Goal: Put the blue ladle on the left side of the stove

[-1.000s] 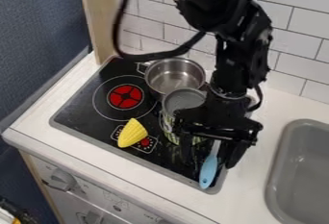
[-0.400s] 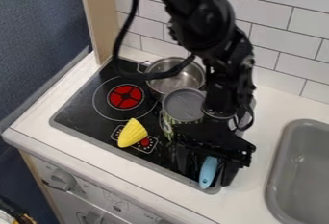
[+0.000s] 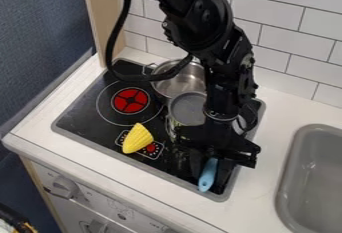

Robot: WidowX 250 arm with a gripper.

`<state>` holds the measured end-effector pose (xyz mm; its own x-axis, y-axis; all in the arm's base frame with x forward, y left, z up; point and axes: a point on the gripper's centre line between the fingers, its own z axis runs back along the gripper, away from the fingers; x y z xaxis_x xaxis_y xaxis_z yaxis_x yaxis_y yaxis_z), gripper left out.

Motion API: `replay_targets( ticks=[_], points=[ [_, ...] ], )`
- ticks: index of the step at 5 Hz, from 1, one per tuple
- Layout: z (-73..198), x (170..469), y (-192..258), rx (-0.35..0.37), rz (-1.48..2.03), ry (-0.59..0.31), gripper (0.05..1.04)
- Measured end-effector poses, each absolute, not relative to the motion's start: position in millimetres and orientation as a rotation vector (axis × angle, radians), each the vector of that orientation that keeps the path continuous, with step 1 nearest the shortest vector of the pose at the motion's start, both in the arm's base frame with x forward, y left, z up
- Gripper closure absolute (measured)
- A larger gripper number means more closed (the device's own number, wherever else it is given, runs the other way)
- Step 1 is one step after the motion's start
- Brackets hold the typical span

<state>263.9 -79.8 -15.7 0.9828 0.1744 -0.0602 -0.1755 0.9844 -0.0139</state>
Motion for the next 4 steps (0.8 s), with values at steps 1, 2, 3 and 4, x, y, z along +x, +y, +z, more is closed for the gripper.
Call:
replay_targets(
  ticks=[1,2,3,4],
  points=[
    [-15,265,-79,-0.018,0.191,0.047,0.757],
    [-11,264,-81,0.004,0.18,0.038,0.757],
    [10,266,-99,-0.051,0.153,0.004,0.757],
    [19,270,-113,-0.099,0.102,-0.003,0.757]
  ],
)
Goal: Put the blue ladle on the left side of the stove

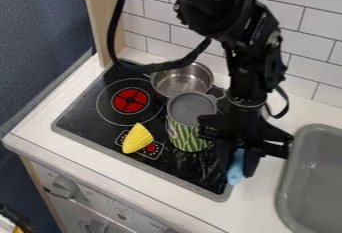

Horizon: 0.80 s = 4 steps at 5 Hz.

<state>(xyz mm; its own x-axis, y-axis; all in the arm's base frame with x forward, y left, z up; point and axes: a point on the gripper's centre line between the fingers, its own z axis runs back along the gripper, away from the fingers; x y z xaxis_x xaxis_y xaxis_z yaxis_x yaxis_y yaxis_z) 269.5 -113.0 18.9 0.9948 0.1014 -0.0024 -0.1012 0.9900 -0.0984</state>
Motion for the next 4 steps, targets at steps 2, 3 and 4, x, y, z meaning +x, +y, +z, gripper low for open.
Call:
replay_targets(
  ticks=[2,3,4],
  points=[
    [74,282,-103,-0.079,0.163,-0.156,0.757],
    [97,287,-62,-0.057,0.28,-0.224,0.757],
    [106,287,-24,-0.032,0.329,-0.225,0.757]
  ],
)
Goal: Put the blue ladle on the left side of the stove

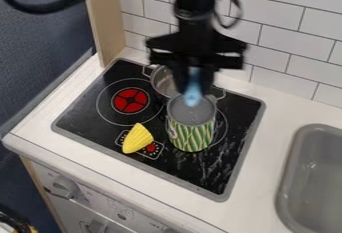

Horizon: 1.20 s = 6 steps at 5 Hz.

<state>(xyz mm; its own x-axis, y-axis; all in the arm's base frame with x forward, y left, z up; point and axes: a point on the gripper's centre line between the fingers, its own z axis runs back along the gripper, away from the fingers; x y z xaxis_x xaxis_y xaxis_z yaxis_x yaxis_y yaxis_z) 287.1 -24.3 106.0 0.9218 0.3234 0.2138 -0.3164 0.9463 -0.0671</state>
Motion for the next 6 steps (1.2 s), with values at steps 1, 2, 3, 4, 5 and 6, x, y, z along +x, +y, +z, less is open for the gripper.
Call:
replay_targets(
  ticks=[1,2,3,4,5,6],
  points=[
    [105,282,26,0.002,0.411,-0.198,0.757],
    [103,283,53,0.047,0.412,-0.216,0.757],
    [73,278,82,0.076,0.492,-0.152,0.757],
    [49,275,97,0.097,0.551,-0.127,0.757],
    [28,271,105,0.105,0.586,-0.109,0.757],
    [5,268,107,0.117,0.603,-0.06,0.757]
  ],
)
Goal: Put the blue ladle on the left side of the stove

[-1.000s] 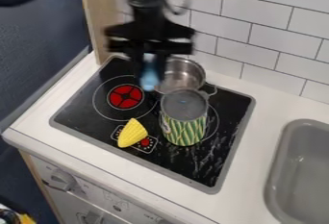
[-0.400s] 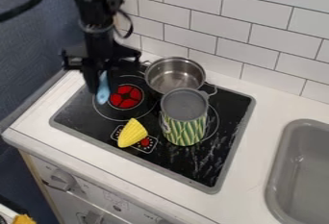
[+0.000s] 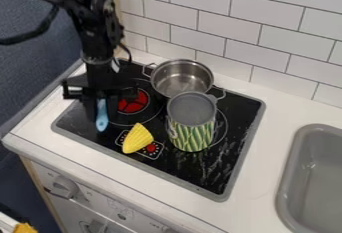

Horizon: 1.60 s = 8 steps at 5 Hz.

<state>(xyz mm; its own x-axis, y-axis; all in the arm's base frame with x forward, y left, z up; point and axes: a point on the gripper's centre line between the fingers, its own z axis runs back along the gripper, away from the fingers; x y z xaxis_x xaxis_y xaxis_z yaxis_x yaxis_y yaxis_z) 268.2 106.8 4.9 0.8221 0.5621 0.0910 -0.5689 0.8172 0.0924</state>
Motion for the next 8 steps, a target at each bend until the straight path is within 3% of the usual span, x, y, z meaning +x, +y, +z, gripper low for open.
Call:
replay_targets(
  ticks=[2,3,4,5,6,7,8],
  points=[
    [-12,278,110,0.114,0.62,-0.038,0.757],
    [-12,281,110,0.117,0.629,-0.026,0.709],
    [-12,281,112,0.124,0.644,-0.006,0.475],
    [-11,280,113,0.134,0.646,0.0,0.139],
    [-10,278,113,0.14,0.65,0.024,0.079],
    [-6,278,107,0.096,0.649,0.034,0.083],
    [15,286,106,0.077,0.642,0.003,0.083]
  ],
)
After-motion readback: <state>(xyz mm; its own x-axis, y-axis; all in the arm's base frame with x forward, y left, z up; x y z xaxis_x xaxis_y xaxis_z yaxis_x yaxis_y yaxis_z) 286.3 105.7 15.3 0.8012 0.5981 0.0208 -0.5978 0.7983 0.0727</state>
